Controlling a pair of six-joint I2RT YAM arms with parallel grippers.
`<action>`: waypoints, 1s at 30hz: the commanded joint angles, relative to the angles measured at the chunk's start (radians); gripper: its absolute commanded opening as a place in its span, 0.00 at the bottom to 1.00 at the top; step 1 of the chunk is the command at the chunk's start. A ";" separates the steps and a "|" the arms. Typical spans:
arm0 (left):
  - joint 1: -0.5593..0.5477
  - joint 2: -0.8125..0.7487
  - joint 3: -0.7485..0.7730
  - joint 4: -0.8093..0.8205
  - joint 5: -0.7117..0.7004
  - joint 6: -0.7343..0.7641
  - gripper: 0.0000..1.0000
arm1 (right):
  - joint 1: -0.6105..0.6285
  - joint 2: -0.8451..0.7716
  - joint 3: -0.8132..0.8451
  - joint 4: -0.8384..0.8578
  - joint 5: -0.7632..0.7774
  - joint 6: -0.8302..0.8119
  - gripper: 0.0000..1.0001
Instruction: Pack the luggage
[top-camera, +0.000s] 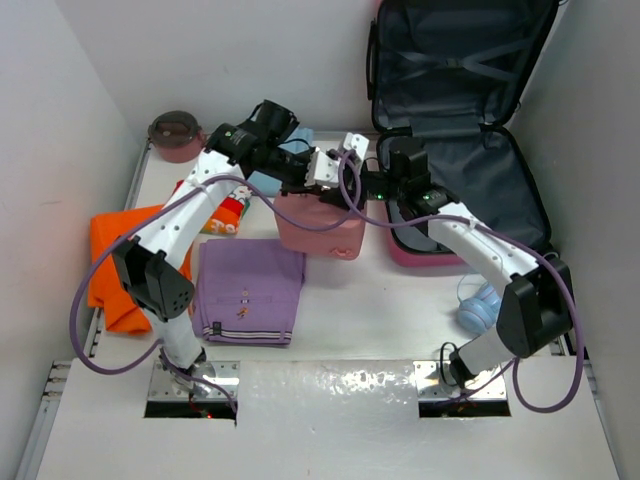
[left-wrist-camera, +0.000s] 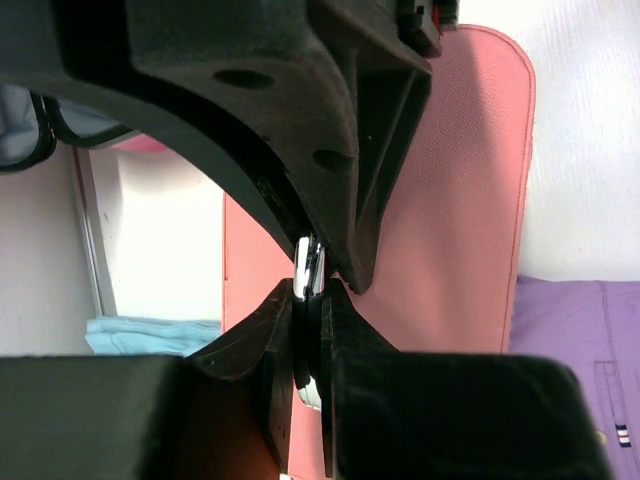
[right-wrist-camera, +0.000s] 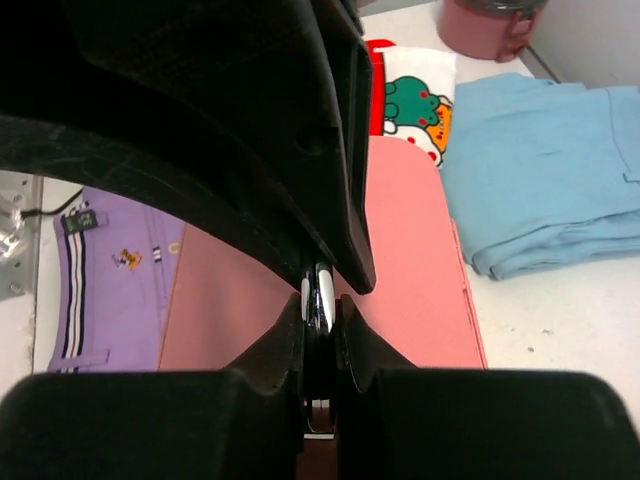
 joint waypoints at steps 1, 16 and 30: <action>-0.012 -0.079 0.021 0.097 0.076 -0.044 0.00 | -0.007 -0.043 -0.040 0.116 0.079 0.104 0.00; 0.079 -0.177 -0.006 0.480 -0.209 -0.793 1.00 | -0.008 -0.083 -0.074 0.355 0.415 0.365 0.00; 0.254 -0.323 -0.245 0.479 -0.601 -0.956 1.00 | -0.281 -0.073 0.078 0.392 0.800 0.554 0.00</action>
